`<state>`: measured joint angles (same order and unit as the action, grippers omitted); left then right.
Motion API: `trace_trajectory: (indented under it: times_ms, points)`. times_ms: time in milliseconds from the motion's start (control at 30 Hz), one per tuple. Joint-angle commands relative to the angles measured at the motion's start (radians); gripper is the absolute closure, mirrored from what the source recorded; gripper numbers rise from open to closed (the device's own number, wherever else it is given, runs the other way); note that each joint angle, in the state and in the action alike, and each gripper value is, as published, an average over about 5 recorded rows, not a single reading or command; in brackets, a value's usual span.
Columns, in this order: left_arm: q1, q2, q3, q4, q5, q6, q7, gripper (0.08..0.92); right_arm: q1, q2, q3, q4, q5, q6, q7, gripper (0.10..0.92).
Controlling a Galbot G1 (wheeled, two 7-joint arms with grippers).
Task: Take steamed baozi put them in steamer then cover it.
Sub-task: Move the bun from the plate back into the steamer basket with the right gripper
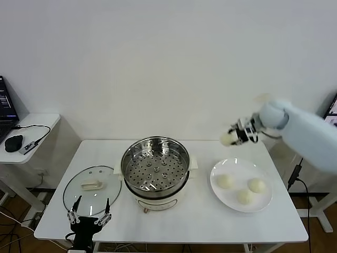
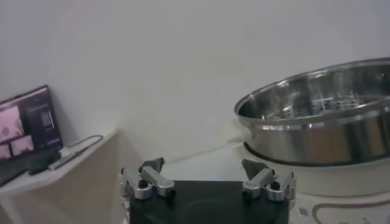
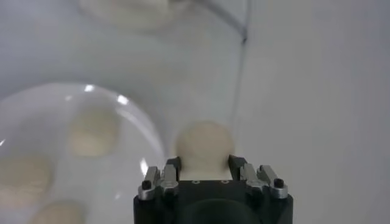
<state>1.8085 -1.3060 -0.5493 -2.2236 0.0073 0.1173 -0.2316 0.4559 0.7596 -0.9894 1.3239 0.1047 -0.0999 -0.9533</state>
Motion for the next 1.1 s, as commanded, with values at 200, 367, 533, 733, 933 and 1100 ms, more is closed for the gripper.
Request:
trace_trajectory:
  times_ms: [200,367,533,733,933,1100]
  points:
    - [-0.037,0.004,-0.041,0.056,-0.310,-0.106,0.047,0.177,0.224,0.254,-0.268,0.123,0.199,0.089,0.075,0.508]
    - [-0.033,0.006,-0.054,0.069,-0.302,-0.135,0.057,0.177,0.188,0.387,-0.305,0.062,0.117,0.165,0.093,0.508]
    - [-0.030,0.010,-0.078,0.068,-0.294,-0.136,0.059,0.177,0.135,0.476,-0.323,-0.029,0.005,0.248,0.105,0.508]
    - [-0.026,0.009,-0.096,0.057,-0.286,-0.135,0.059,0.177,0.050,0.547,-0.319,-0.166,-0.174,0.376,0.131,0.508]
    - [-0.030,0.000,-0.098,0.055,-0.277,-0.134,0.063,0.177,-0.017,0.591,-0.291,-0.293,-0.304,0.479,0.164,0.508]
    - [-0.038,-0.004,-0.097,0.058,-0.272,-0.132,0.065,0.177,-0.040,0.612,-0.277,-0.351,-0.367,0.523,0.180,0.508]
